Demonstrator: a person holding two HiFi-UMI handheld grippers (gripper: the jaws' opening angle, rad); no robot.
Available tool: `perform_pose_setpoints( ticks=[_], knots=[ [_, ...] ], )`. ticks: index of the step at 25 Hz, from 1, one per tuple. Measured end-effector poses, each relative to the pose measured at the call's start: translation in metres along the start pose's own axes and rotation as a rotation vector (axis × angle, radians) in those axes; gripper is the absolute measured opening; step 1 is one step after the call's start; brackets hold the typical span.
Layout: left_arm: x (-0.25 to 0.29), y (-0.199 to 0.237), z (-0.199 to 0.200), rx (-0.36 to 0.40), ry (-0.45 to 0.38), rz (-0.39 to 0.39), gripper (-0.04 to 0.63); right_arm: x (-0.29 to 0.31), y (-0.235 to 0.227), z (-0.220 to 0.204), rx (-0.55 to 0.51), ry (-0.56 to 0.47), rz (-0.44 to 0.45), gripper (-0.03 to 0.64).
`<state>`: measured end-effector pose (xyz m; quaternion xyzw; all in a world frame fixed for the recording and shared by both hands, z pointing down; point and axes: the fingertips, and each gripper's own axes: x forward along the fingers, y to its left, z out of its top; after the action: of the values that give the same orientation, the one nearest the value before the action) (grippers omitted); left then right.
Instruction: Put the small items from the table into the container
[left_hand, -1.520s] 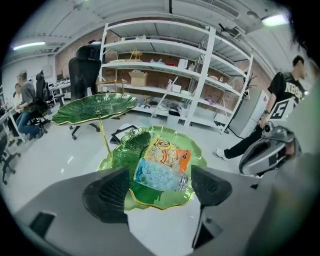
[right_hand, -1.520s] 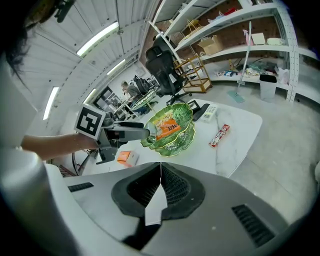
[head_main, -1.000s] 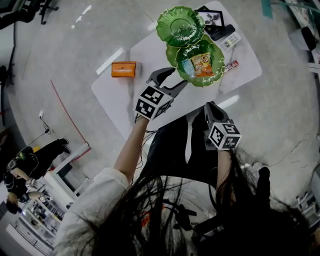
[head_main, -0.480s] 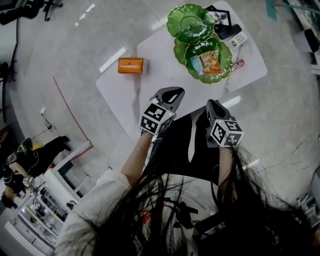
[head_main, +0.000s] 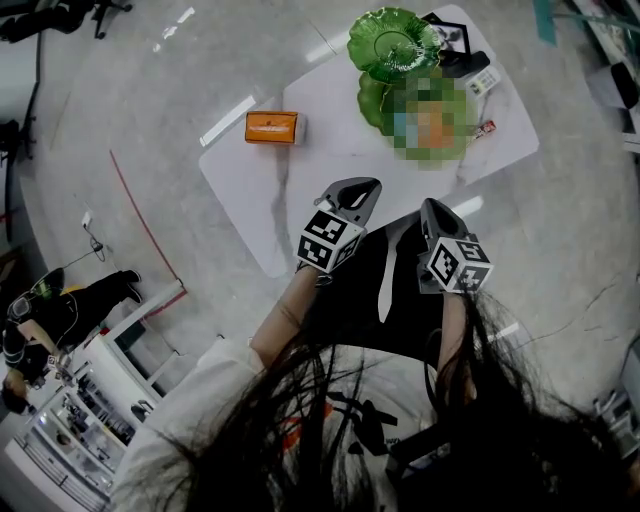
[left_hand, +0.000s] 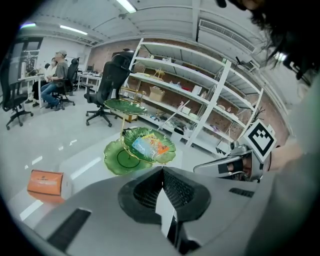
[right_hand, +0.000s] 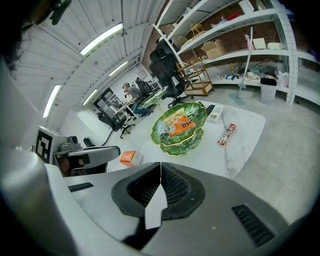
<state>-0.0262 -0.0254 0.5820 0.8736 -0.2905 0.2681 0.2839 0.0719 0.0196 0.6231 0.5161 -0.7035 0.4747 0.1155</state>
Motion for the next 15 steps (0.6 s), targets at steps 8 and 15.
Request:
perform_pose_setpoints(
  ticks=[8,15],
  knots=[
    [-0.005,-0.002,-0.005,0.034,0.009,-0.004,0.011,-0.008,0.000,0.005,0.007,-0.015,-0.035,0.015],
    [0.004,-0.011,-0.010,0.075,0.053,-0.029,0.011,-0.015,-0.014,0.014,0.017,-0.019,-0.068,0.015]
  ],
)
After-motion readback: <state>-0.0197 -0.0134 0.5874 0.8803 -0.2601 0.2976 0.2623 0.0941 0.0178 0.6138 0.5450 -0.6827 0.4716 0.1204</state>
